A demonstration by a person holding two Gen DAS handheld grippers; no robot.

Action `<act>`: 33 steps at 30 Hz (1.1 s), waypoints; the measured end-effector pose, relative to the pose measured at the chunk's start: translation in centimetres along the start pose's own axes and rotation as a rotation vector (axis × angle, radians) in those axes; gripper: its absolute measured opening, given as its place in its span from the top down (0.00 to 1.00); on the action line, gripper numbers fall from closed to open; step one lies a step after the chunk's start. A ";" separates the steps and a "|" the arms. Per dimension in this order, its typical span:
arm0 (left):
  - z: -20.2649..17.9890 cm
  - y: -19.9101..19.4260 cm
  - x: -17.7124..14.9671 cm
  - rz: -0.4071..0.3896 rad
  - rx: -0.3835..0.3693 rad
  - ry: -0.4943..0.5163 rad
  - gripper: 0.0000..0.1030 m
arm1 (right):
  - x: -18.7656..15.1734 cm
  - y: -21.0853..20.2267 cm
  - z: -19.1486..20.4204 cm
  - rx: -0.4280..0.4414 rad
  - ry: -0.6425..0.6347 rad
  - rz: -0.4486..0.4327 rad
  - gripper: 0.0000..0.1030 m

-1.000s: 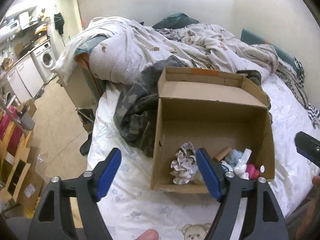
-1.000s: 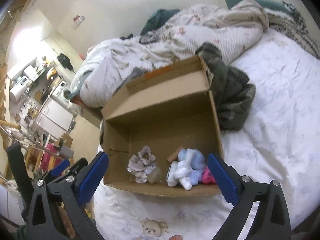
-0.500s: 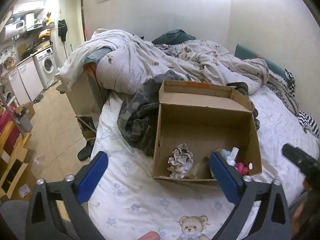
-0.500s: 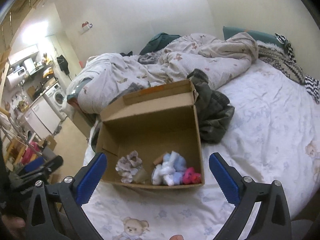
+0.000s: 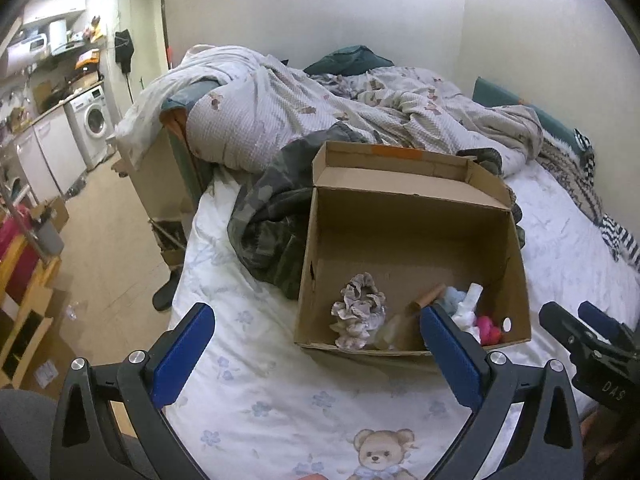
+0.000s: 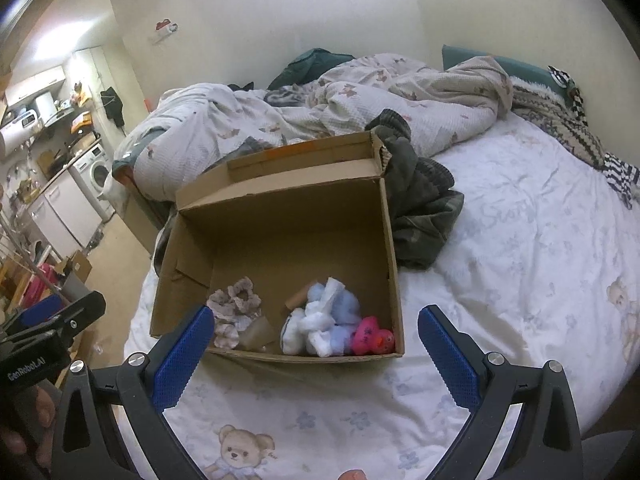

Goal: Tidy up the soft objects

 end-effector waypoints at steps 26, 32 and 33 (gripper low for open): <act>-0.5 -0.1 -0.6 0.015 -0.016 0.027 0.00 | 0.0 0.0 0.0 -0.018 -0.021 0.000 0.00; -0.5 -0.1 -0.5 0.013 -0.017 0.028 0.00 | 0.0 0.0 0.0 -0.018 -0.023 0.000 0.00; -0.5 -0.1 -0.5 0.013 -0.017 0.029 0.00 | 0.0 0.0 0.0 -0.019 -0.024 0.000 0.00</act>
Point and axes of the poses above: each gripper's, at about its wrist camera, not at the fingertips, and y roughly the way its jaws point, z to its left, x to its top, the point moved 3 cm from there along y, roughly the way its jaws point, and after that the axes turned 6 degrees about -z, right-handed, at the moved point
